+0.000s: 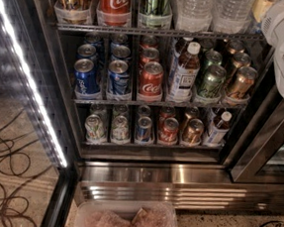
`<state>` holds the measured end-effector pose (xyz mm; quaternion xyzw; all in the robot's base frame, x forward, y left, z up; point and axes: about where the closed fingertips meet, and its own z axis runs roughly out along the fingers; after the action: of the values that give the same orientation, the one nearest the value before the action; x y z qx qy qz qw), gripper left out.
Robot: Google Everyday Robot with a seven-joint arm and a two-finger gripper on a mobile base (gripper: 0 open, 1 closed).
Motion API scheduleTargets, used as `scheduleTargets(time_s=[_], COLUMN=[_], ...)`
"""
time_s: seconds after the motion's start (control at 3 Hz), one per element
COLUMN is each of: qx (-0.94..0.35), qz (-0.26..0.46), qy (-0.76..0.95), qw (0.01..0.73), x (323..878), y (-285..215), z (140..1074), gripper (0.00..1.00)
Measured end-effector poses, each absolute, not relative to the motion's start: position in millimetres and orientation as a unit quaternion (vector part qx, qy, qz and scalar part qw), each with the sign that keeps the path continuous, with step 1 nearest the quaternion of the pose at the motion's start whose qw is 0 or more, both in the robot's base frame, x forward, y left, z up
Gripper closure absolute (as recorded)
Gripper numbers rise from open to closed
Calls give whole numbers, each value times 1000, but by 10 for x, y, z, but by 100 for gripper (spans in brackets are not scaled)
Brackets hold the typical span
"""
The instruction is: Pick redbull can from top shelf of fridge
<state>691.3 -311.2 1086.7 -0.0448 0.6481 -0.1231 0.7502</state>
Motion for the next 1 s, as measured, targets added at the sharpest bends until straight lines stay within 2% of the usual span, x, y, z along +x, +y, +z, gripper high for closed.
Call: scheduleTargets(time_s=[0.33,1.0], qx=[-45,-64], qz=[-123,-92], qy=[648,626], qw=[750,772], x=[6913,6726], y=[-3112,-3142], z=[10867,11248], gripper=[100,100])
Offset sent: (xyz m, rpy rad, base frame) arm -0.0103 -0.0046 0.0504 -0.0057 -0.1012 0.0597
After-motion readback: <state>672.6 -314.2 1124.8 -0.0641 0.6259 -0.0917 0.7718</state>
